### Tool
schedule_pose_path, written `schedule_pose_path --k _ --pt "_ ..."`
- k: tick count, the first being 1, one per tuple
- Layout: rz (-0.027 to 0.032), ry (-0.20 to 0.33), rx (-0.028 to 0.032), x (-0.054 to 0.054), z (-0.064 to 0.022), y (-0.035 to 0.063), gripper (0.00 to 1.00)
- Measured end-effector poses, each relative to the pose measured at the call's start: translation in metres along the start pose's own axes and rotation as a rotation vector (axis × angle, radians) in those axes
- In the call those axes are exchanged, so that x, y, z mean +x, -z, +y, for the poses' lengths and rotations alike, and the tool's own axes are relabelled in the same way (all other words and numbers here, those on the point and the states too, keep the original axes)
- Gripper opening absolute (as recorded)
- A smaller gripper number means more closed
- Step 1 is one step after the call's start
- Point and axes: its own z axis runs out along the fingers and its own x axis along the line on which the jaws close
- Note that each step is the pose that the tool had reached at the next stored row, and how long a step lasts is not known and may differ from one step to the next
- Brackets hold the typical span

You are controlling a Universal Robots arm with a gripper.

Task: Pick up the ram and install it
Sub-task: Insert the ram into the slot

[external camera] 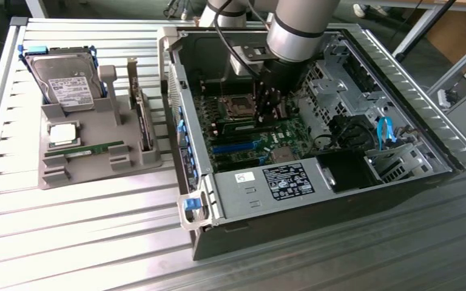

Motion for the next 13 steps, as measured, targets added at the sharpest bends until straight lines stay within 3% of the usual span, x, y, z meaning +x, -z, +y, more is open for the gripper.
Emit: schedule_pose_path --k 8,13 --pt "0.0001 0.000 -0.0001 -0.012 -0.0003 -0.0067 0.12" --pt "0.0000 0.000 0.0000 -0.013 -0.0005 -0.0112 0.12"
